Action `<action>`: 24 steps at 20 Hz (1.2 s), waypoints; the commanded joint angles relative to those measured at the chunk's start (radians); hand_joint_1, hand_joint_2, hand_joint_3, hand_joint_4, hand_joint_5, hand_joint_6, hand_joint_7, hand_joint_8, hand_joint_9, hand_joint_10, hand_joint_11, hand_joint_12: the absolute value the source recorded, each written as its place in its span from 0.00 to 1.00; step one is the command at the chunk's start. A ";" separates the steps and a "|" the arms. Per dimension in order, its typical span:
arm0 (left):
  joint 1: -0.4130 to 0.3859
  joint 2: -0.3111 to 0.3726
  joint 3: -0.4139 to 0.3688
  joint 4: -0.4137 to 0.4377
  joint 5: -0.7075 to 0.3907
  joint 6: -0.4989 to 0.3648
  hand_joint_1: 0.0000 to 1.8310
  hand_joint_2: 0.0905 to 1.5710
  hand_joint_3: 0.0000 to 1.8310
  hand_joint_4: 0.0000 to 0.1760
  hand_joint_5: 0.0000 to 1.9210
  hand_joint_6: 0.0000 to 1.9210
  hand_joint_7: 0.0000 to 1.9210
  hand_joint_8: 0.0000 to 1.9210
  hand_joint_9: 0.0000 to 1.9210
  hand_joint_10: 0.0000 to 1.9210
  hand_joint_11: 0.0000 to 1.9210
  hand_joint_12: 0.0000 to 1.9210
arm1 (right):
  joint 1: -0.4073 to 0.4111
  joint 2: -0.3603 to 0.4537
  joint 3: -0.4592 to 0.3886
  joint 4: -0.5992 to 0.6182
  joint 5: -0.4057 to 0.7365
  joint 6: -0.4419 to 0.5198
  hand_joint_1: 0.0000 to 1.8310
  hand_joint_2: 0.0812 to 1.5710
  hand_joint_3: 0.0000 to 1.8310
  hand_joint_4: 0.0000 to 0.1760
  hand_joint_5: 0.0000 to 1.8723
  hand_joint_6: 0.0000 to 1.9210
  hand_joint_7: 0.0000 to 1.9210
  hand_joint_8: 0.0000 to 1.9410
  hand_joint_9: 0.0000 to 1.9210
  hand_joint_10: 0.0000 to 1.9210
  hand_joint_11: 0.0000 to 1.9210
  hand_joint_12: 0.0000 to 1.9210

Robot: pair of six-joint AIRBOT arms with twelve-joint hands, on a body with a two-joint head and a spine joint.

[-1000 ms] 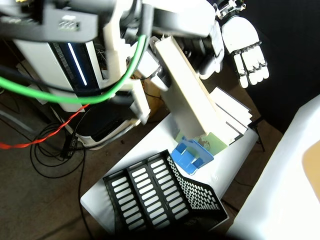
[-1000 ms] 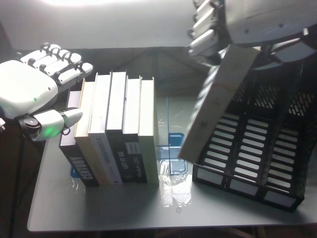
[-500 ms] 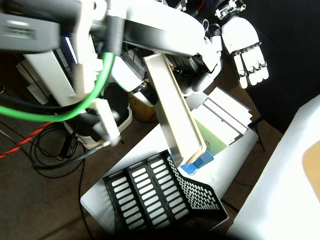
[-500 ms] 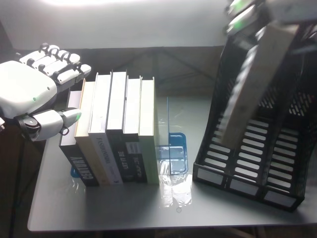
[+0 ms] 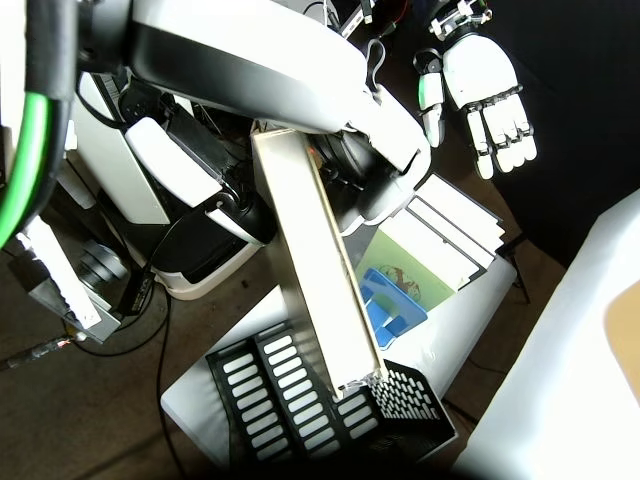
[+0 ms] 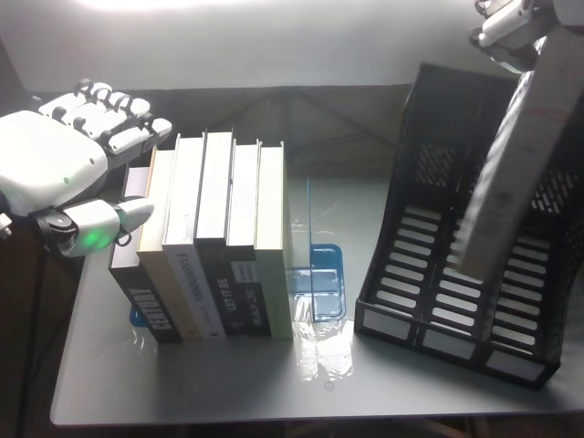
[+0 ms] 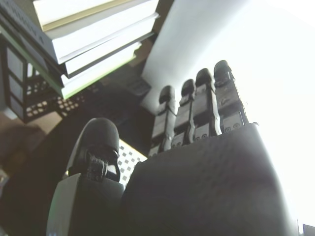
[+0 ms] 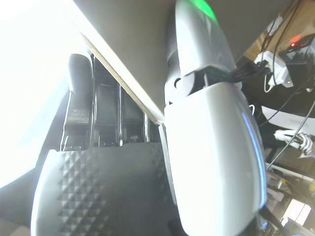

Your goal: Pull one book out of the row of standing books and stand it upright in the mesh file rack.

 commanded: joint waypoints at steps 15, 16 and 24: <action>0.005 -0.006 0.007 0.002 -0.122 -0.017 0.00 0.93 0.00 0.19 0.03 0.00 0.00 0.00 0.00 0.00 0.00 0.00 | -0.231 -0.235 0.161 -0.169 -0.256 -0.008 0.67 0.76 0.00 0.00 0.40 0.62 0.44 0.73 0.45 0.78 0.40 0.91; 0.006 -0.007 0.008 0.002 -0.124 -0.019 0.00 0.93 0.00 0.18 0.03 0.00 0.00 0.00 0.00 0.00 0.00 0.00 | -0.248 -0.259 0.174 -0.207 -0.275 -0.008 0.66 0.77 0.00 0.00 0.38 0.64 0.44 0.74 0.47 0.77 0.42 0.91; 0.011 -0.015 0.013 0.020 -0.154 -0.053 0.00 0.93 0.00 0.15 0.04 0.00 0.00 0.00 0.00 0.00 0.00 0.00 | -0.339 -0.411 0.316 -0.548 -0.358 0.209 0.73 0.79 0.00 0.00 0.32 0.77 0.42 0.63 0.37 0.84 0.29 0.94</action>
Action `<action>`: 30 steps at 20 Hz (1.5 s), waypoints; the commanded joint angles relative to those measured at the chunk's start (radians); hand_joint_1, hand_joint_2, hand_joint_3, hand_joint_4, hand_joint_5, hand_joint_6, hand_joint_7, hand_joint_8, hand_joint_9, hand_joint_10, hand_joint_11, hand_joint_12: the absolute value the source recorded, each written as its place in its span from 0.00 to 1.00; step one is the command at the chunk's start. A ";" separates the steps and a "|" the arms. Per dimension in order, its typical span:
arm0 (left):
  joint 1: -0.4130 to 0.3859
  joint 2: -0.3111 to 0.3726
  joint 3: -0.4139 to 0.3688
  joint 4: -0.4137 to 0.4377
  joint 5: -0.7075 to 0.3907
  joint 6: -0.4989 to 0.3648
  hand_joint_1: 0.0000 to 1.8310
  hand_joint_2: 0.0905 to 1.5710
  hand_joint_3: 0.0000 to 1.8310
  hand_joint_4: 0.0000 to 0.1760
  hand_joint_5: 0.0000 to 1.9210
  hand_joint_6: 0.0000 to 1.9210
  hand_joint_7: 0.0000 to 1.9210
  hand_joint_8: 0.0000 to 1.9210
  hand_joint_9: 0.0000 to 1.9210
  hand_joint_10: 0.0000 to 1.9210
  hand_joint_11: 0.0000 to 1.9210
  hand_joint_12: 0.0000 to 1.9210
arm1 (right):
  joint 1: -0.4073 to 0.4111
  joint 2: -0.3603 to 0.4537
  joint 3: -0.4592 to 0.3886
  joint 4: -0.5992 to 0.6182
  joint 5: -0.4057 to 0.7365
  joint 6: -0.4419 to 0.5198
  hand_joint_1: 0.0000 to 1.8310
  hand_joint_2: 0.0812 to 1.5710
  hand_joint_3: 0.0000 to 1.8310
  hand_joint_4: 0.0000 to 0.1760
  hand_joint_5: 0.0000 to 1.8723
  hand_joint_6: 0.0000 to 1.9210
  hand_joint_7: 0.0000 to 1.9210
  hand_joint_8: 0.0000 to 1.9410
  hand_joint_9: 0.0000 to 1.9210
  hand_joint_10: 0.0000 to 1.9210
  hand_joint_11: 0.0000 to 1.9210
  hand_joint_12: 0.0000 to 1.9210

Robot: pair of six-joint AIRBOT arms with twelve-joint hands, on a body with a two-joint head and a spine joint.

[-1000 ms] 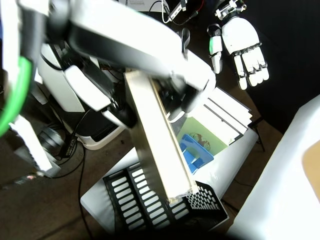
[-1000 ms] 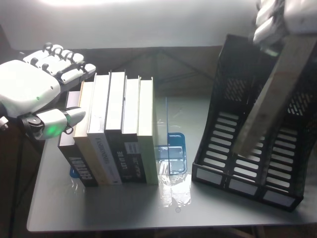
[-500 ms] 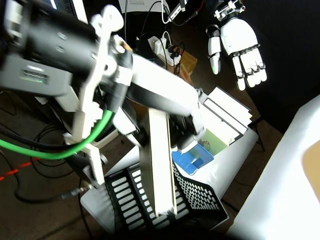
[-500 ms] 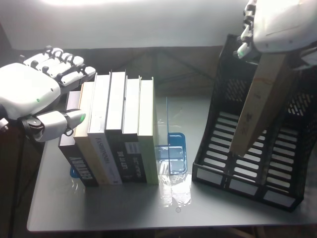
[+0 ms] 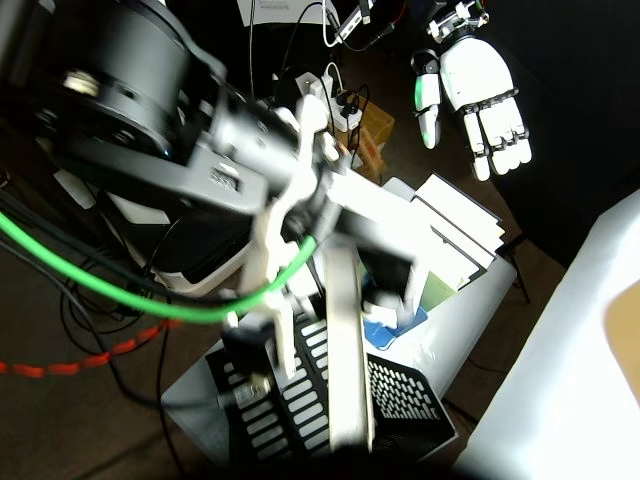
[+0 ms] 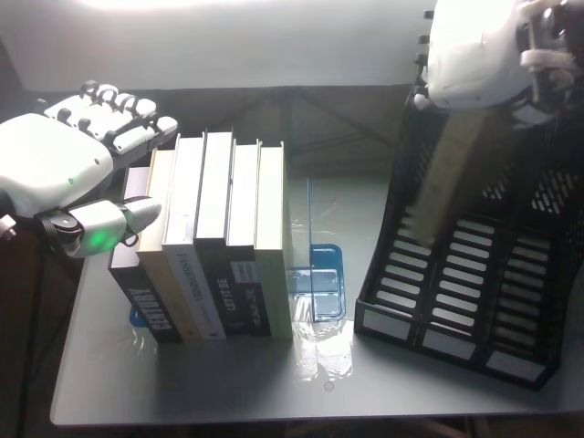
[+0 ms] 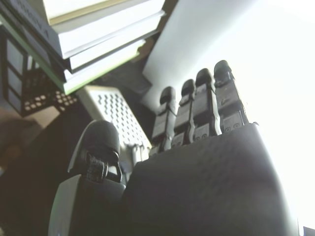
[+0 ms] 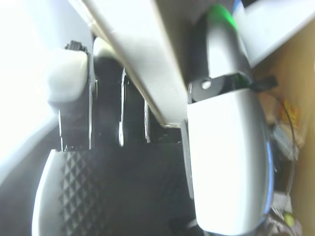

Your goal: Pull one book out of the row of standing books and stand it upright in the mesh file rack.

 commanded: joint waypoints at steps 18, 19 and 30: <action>-0.001 -0.035 0.025 0.056 -0.177 -0.064 0.00 0.92 0.00 0.38 0.00 0.00 0.00 0.00 0.00 0.00 0.00 0.00 | -0.091 -0.203 0.294 -0.036 -0.129 0.045 0.65 0.78 0.00 0.00 0.36 0.68 0.44 0.70 0.35 0.69 0.21 0.99; -0.001 -0.037 0.027 0.057 -0.179 -0.067 0.00 0.92 0.00 0.38 0.00 0.00 0.00 0.00 0.00 0.00 0.00 0.00 | -0.095 -0.206 0.305 -0.036 -0.133 0.045 0.65 0.78 0.00 0.00 0.36 0.69 0.44 0.70 0.35 0.69 0.21 0.99; 0.000 -0.058 0.044 0.088 -0.195 -0.108 0.00 0.94 0.00 0.27 0.00 0.00 0.00 0.00 0.00 0.00 0.00 0.00 | -0.150 -0.292 0.446 -0.036 -0.146 0.049 0.65 0.78 0.00 0.00 0.36 0.69 0.44 0.70 0.35 0.68 0.21 0.99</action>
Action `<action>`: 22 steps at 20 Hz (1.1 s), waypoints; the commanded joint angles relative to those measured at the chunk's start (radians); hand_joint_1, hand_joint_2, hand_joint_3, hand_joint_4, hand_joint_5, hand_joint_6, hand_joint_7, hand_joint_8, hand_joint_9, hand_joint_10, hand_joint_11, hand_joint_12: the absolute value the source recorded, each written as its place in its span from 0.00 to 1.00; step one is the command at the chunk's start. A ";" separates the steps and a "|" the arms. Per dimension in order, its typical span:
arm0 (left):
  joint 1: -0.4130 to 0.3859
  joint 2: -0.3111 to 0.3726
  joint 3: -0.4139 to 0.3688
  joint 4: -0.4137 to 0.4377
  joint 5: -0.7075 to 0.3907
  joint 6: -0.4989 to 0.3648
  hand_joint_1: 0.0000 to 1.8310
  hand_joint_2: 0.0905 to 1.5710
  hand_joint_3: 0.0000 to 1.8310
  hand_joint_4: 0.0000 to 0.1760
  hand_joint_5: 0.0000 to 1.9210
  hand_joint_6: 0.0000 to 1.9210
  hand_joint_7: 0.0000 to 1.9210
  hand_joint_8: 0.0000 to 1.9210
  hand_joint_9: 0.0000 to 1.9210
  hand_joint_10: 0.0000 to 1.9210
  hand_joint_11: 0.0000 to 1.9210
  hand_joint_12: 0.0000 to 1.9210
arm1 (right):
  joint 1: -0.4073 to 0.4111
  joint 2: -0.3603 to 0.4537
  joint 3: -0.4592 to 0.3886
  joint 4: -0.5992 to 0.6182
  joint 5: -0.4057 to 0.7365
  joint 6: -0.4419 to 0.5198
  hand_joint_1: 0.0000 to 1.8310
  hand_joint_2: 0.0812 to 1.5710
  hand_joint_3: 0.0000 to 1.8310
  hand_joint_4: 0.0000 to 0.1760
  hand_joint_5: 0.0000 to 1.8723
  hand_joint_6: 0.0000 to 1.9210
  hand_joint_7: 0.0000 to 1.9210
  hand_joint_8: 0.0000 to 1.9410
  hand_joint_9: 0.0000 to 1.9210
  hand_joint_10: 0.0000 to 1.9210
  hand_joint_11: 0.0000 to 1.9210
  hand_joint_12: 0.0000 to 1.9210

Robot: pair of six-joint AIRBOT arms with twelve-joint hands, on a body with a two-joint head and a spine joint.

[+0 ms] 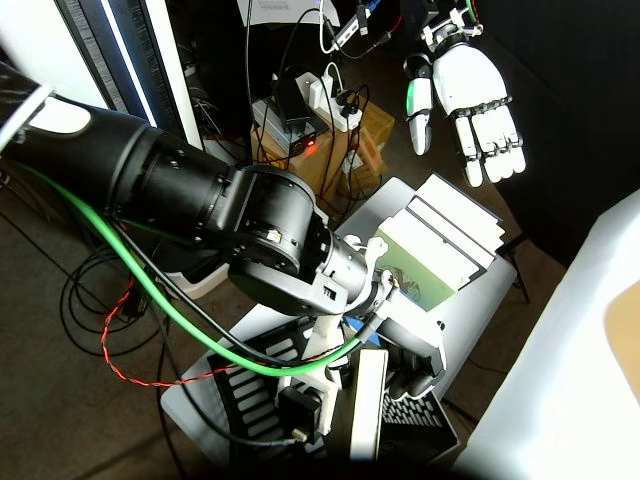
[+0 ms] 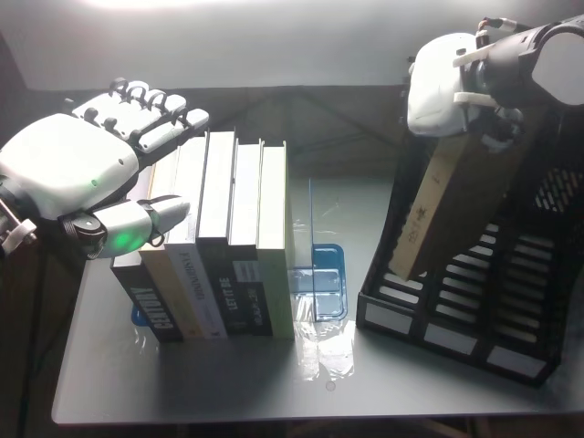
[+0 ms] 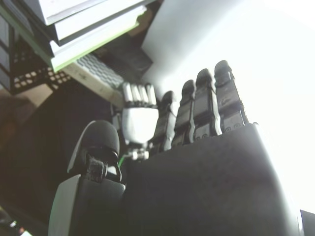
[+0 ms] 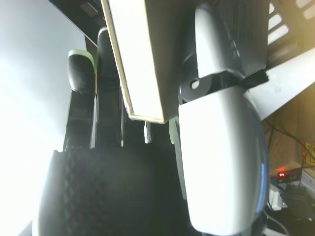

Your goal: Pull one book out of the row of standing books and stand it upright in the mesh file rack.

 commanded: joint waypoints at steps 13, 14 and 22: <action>-0.002 -0.006 0.008 0.009 -0.130 -0.013 0.00 0.94 0.00 0.27 0.00 0.00 0.00 0.00 0.00 0.00 0.00 0.00 | -0.008 0.006 0.015 -0.037 -0.105 -0.013 0.54 0.59 0.00 0.00 0.04 0.01 0.02 0.00 0.02 0.05 0.00 0.44; -0.002 -0.007 0.008 0.009 -0.130 -0.013 0.00 0.94 0.00 0.24 0.01 0.00 0.00 0.00 0.00 0.00 0.00 0.00 | -0.008 0.011 0.010 -0.037 -0.105 -0.013 0.52 0.58 0.00 0.00 0.05 0.02 0.04 0.01 0.03 0.05 0.00 0.43; 0.006 -0.007 0.002 -0.003 -0.129 -0.023 0.00 0.94 0.00 0.22 0.01 0.00 0.00 0.00 0.00 0.00 0.00 0.00 | 0.020 0.153 -0.176 -0.037 -0.105 0.035 0.65 0.61 0.00 0.00 0.00 0.00 0.00 0.00 0.00 0.00 0.00 0.00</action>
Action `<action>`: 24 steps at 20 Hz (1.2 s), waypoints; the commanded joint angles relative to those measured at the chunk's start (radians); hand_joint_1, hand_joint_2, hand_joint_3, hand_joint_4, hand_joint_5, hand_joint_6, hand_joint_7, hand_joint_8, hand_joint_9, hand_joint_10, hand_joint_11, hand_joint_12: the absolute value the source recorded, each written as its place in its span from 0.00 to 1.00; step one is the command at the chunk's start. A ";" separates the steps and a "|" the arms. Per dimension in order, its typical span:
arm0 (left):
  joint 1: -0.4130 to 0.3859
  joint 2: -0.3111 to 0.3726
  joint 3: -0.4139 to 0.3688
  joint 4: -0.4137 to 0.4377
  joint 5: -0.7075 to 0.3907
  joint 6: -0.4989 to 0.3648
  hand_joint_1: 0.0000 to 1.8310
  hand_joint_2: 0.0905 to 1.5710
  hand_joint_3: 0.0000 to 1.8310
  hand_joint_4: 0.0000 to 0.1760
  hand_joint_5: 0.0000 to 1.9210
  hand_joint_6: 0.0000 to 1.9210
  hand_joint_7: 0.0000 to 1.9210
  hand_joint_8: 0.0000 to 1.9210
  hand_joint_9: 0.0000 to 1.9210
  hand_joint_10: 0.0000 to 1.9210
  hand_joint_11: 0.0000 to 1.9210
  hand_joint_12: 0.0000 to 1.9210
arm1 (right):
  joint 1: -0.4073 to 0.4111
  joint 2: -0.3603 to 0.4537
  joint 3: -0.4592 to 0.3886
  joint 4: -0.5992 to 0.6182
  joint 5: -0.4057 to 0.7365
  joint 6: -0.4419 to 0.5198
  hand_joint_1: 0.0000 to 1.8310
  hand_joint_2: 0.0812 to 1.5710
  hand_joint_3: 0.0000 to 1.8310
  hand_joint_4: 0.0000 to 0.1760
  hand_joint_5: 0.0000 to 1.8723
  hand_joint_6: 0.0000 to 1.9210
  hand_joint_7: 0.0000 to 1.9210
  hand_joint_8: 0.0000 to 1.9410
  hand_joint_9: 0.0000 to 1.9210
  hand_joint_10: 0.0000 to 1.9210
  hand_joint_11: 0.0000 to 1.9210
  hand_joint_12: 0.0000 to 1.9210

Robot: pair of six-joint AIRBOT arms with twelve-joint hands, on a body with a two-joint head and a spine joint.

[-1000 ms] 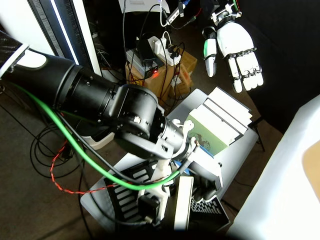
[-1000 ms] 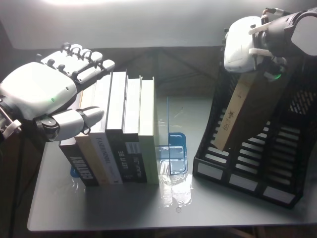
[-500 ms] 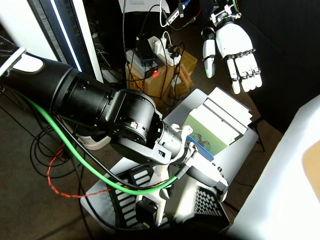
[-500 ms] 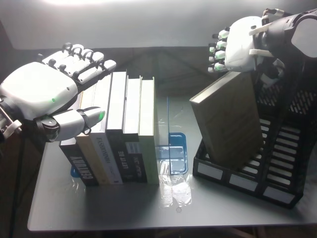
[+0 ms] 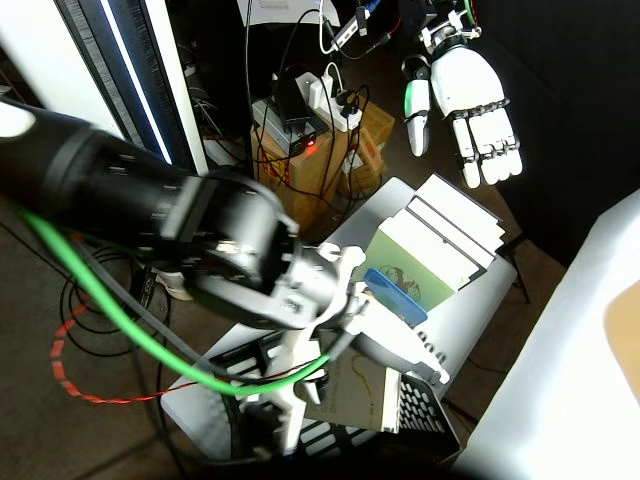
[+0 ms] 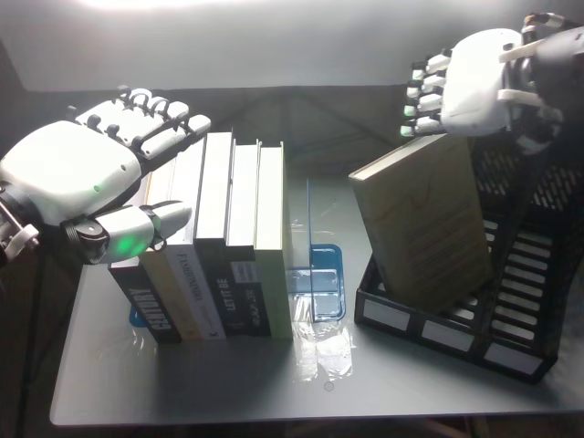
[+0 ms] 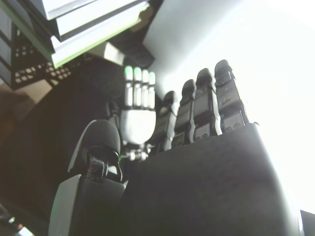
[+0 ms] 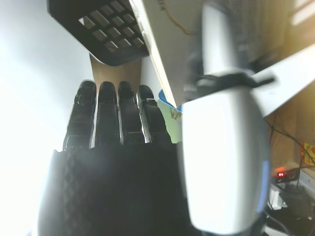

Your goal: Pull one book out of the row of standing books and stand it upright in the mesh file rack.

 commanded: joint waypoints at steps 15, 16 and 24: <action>0.051 0.050 -0.053 -0.091 -0.201 -0.005 0.01 0.93 0.00 0.21 0.03 0.01 0.00 0.00 0.00 0.00 0.00 0.00 | 0.033 0.244 -0.393 -0.035 -0.423 0.335 0.39 0.69 0.02 0.18 0.00 0.00 0.00 0.00 0.00 0.00 0.00 0.00; 0.059 0.055 -0.059 -0.099 -0.215 -0.005 0.02 0.93 0.00 0.16 0.04 0.01 0.00 0.00 0.00 0.00 0.00 0.00 | 0.013 0.256 -0.410 -0.035 -0.482 0.395 0.37 0.71 0.02 0.31 0.00 0.00 0.00 0.00 0.00 0.00 0.00 0.00; 0.110 0.074 -0.095 -0.090 -0.343 -0.080 0.02 0.93 0.00 0.19 0.00 0.00 0.00 0.00 0.00 0.00 0.00 0.00 | -0.209 0.401 -0.559 -0.035 -0.799 0.600 0.15 0.78 0.00 0.27 0.00 0.00 0.00 0.00 0.00 0.00 0.01 0.13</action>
